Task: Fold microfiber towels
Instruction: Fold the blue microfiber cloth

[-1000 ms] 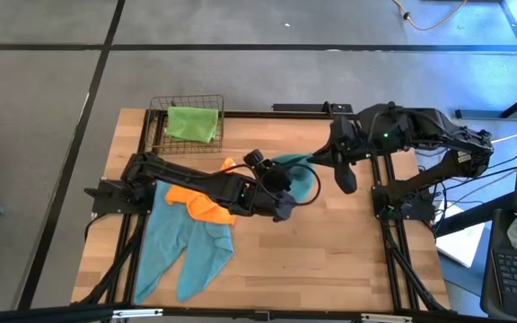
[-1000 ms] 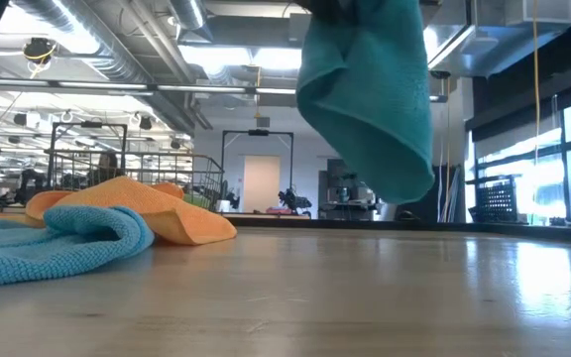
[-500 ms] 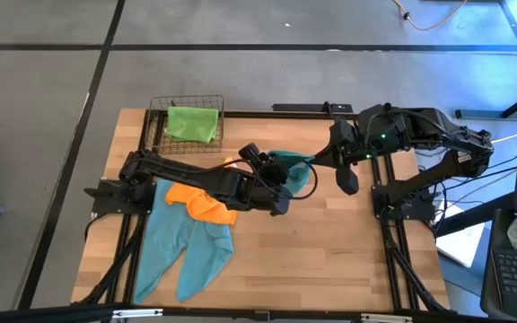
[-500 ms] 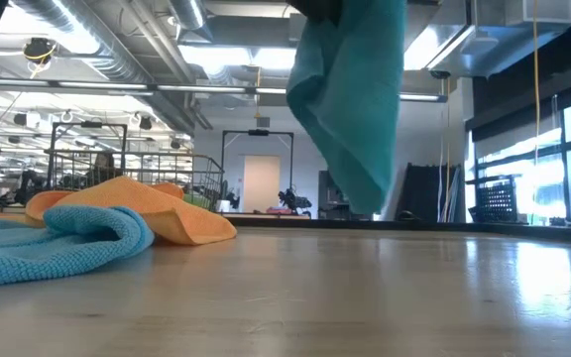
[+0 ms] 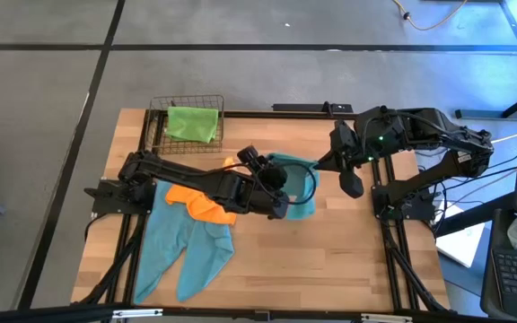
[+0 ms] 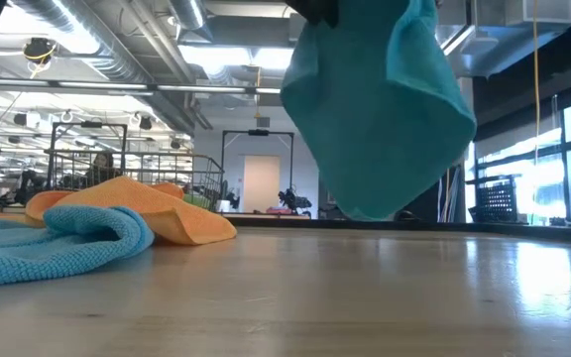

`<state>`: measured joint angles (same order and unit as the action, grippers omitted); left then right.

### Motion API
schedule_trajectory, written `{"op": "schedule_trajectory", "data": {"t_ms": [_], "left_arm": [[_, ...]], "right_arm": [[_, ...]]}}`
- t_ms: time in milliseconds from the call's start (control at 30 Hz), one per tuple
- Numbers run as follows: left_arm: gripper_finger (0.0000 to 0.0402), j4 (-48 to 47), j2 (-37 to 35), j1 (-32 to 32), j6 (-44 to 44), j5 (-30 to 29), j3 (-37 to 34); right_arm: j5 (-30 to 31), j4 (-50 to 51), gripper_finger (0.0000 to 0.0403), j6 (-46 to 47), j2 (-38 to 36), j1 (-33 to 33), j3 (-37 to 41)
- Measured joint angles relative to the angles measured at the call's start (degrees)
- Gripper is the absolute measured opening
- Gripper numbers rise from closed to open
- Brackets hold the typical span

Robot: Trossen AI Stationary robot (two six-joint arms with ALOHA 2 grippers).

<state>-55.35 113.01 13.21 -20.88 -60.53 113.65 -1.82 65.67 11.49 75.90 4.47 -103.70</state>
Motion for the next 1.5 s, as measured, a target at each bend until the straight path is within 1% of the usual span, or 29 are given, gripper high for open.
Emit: {"op": "schedule_trajectory", "data": {"t_ms": [100, 333, 600, 1000, 1100, 1233, 1333, 1400, 1500], "left_arm": [[0.0163, 0.0, 0.0, 0.0, 0.1, 0.0, 0.0], [0.0163, 0.0, 0.0, 0.0, 0.5, 0.0, 0.0], [0.0163, 0.0, 0.0, -0.3, 0.5, -2.2, 0.0], [0.0163, 1.4, 0.0, -2.8, 0.5, -1.4, 0.0], [0.0163, 3.2, 0.0, -2.9, 0.5, 0.6, 0.0], [0.0163, 9.2, 0.0, -2.5, 0.5, 4.3, 0.0], [0.0163, 18.0, 0.0, -1.8, 2.2, 7.2, 0.0], [0.0163, 26.1, 0.0, -1.0, 6.9, 8.6, 0.0], [0.0163, 37.8, 0.0, 0.3, 16.3, 8.6, 0.0]], "right_arm": [[-1.3, 0.1, 0.0012, 0.0, 0.0, 0.0, 0.0], [-1.3, 0.7, 0.0012, -1.5, 0.0, 0.0, 0.0], [-1.3, 6.2, 0.0012, -4.5, 0.0, 0.0, 0.0], [-1.5, 5.0, 0.0012, -5.9, -1.3, 0.0, 0.0], [-1.4, 5.0, 0.0012, -6.0, -1.4, 0.0, 0.0], [-1.4, 5.0, 0.0012, -6.0, -1.4, 0.0, 0.0], [-1.4, 5.0, 0.0012, -5.9, -1.4, 0.0, 0.0], [-1.4, 5.0, 0.0012, -5.7, -1.4, 0.0, 0.0], [-1.4, 5.0, 0.0012, -5.6, -1.4, 0.0, 0.0]]}}
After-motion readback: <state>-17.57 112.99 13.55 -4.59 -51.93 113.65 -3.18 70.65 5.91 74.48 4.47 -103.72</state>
